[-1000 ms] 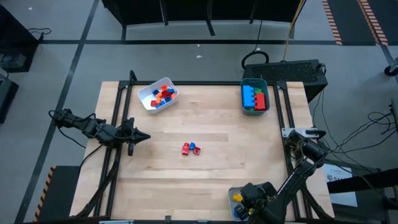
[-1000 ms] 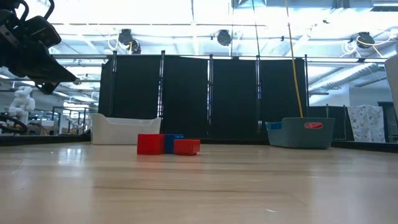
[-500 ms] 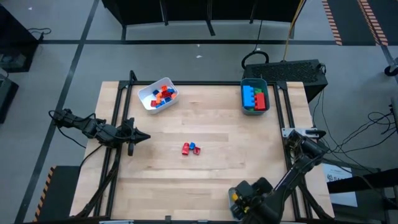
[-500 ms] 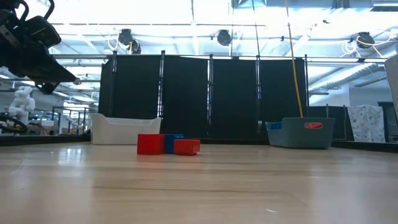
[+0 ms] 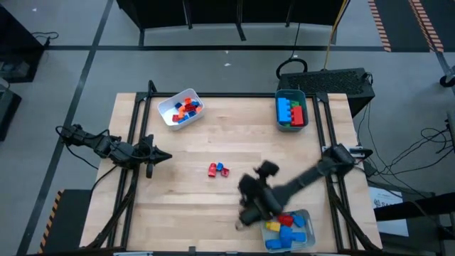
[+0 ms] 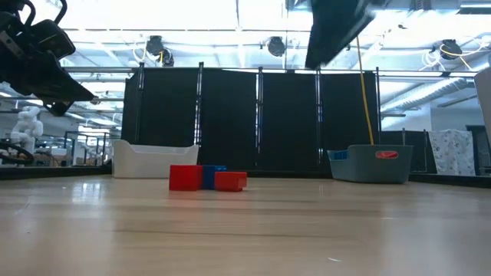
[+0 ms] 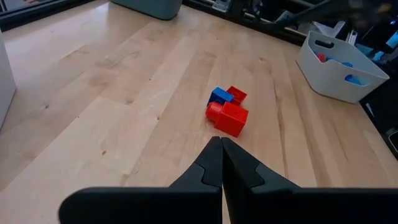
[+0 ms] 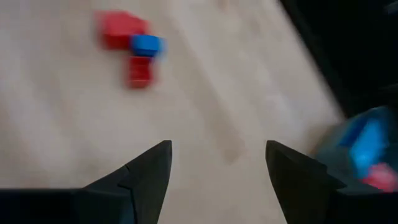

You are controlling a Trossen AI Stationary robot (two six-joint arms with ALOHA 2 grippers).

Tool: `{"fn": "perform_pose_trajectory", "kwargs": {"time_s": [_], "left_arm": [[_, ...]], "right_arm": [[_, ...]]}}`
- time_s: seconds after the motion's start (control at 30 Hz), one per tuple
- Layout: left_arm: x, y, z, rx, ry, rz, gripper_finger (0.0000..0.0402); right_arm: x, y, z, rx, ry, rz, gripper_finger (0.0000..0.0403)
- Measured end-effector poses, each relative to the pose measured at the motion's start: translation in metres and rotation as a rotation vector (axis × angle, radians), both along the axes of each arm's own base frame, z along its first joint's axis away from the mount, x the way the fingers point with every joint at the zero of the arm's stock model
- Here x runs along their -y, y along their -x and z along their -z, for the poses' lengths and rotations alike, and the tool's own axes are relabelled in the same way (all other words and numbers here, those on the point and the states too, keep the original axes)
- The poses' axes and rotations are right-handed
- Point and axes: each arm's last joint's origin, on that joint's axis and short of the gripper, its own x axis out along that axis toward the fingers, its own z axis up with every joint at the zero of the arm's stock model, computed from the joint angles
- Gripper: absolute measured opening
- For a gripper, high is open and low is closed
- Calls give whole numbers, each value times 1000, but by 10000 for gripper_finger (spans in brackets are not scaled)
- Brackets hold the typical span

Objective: Sort blocks by size
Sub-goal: Put the small 4 stud red game piece into the white bin

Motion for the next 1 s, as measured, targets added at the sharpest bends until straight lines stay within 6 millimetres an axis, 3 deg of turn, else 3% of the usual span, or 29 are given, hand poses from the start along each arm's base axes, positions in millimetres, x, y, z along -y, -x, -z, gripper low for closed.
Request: {"fn": "perform_pose_trajectory", "kwargs": {"time_s": [0.17, 0.33, 0.5, 0.63, 0.7, 0.83, 1.0], "left_arm": [[0, 0, 0, 0, -6, 3, 2], [0, 0, 0, 0, -7, 3, 2], [0, 0, 0, 4, -27, -7, 2], [-1, 0, 0, 6, -31, -19, 2], [-1, 0, -1, 7, -31, -19, 2], [-1, 0, -1, 16, -31, -29, 2], [-1, -1, -2, 21, -34, -40, 2]], "right_arm": [[44, -4, 11, -56, 21, -15, 242], [61, 27, 10, 83, 2, -128, 242], [100, 73, 39, 431, -127, -140, 242], [122, 90, 75, 700, -318, -176, 242], [124, 90, 80, 768, -352, -230, 242], [120, 76, 92, 726, -294, -279, 242], [110, 33, 106, 631, -210, -343, 242]]}}
